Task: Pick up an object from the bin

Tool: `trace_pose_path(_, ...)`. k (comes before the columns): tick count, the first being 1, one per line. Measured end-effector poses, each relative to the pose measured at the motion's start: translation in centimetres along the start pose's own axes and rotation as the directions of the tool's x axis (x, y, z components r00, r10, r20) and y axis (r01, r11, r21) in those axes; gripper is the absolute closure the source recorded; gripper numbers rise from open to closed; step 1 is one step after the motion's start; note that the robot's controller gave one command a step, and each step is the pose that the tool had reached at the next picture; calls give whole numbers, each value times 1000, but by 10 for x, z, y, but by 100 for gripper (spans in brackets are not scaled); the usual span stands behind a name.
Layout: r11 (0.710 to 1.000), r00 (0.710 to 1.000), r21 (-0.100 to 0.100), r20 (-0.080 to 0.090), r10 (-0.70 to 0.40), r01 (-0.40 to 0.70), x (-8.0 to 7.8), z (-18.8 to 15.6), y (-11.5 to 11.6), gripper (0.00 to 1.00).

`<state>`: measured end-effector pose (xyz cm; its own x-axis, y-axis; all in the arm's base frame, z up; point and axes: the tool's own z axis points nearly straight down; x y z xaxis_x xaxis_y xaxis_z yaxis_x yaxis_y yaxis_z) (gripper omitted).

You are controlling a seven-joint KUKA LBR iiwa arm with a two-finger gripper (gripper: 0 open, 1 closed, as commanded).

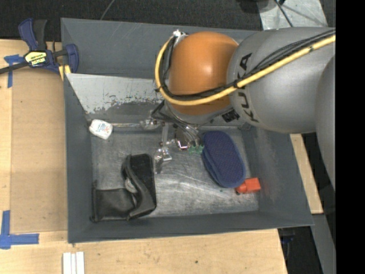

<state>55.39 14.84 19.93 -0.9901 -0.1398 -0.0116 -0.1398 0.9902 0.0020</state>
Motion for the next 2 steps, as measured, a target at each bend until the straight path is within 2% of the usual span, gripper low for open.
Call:
trace_pose_path(1, 984, 984, 3, 4, -177, 177, 24, 82, 3, 0)
trace_pose_path(2, 936, 936, 1, -5, -353, 353, -14, 68, -34, 0)
